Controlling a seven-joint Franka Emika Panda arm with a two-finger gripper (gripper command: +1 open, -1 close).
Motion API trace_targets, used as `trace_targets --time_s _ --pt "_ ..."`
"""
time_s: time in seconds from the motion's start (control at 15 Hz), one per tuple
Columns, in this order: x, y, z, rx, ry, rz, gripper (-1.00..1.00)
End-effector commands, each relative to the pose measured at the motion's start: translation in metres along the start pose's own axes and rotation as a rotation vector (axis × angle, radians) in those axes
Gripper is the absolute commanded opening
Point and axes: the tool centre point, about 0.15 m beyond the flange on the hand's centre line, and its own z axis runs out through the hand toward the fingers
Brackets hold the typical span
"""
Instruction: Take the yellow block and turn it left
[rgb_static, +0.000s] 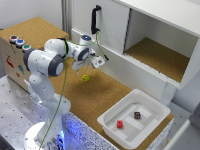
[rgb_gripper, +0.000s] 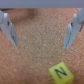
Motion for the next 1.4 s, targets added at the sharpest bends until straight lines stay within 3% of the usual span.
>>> trace_targets --time_s 0.0,0.13,0.4,0.67,0.73,0.93,1.33 --pt "0.018 -0.043 -0.054 -0.011 -0.08 0.458 1.0" --pt "0.028 -0.05 -0.06 -0.041 -0.067 0.606 1.0" --pt "0.037 -0.057 -0.061 -0.093 0.019 0.873 1.0" --pt "0.027 -0.044 -0.029 -0.014 0.136 0.954 1.0" --pt "0.025 -0.041 -0.022 -0.005 0.127 0.942 -1.0" --pt "0.018 -0.033 0.002 0.03 0.157 0.933 -1.0" --pt "-0.001 -0.017 0.036 0.05 0.125 0.923 -1.0"
